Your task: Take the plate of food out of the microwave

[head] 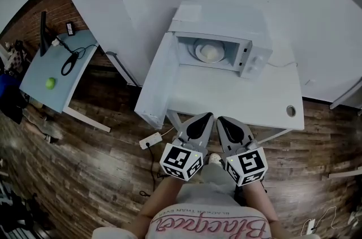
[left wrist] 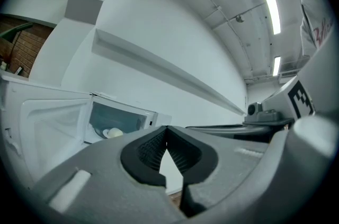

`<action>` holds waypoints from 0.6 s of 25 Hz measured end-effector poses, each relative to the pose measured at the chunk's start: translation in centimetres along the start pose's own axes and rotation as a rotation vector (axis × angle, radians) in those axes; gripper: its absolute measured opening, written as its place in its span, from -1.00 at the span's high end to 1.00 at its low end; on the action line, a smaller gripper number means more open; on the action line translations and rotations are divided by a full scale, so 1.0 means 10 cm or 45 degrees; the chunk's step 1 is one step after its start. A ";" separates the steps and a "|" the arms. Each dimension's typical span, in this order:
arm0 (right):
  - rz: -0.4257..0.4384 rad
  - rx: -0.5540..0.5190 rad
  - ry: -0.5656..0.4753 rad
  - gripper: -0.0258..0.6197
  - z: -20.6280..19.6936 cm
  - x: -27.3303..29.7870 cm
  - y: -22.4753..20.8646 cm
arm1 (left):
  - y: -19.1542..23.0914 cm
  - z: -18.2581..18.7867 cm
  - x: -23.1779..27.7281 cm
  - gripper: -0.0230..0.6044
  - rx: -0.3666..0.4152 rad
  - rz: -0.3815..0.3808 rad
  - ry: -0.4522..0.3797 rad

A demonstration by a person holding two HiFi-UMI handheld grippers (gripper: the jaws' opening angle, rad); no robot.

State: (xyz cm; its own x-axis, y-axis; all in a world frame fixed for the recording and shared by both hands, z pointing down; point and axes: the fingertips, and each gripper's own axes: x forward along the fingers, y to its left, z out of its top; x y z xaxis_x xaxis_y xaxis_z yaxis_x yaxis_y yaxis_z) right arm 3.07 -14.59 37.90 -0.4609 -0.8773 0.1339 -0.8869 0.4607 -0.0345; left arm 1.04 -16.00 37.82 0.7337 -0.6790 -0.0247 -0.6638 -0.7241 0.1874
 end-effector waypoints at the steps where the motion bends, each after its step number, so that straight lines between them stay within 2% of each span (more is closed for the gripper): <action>1: 0.001 0.003 0.001 0.88 0.00 0.03 -0.05 | 0.02 0.00 0.06 0.92 0.001 0.005 0.003; 8: 0.017 0.027 0.004 0.88 0.03 0.17 -0.39 | 0.13 0.03 0.39 0.92 0.024 0.049 0.015; 15: 0.085 0.004 -0.008 0.88 0.14 0.37 -0.66 | 0.29 0.10 0.67 0.92 0.057 0.116 0.014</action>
State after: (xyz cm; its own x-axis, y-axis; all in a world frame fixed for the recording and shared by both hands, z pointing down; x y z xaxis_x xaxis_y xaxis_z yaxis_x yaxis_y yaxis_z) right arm 7.20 -21.04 37.20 -0.5193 -0.8455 0.1246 -0.8542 0.5179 -0.0462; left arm 3.89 -22.74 37.22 0.6711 -0.7414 0.0013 -0.7337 -0.6639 0.1446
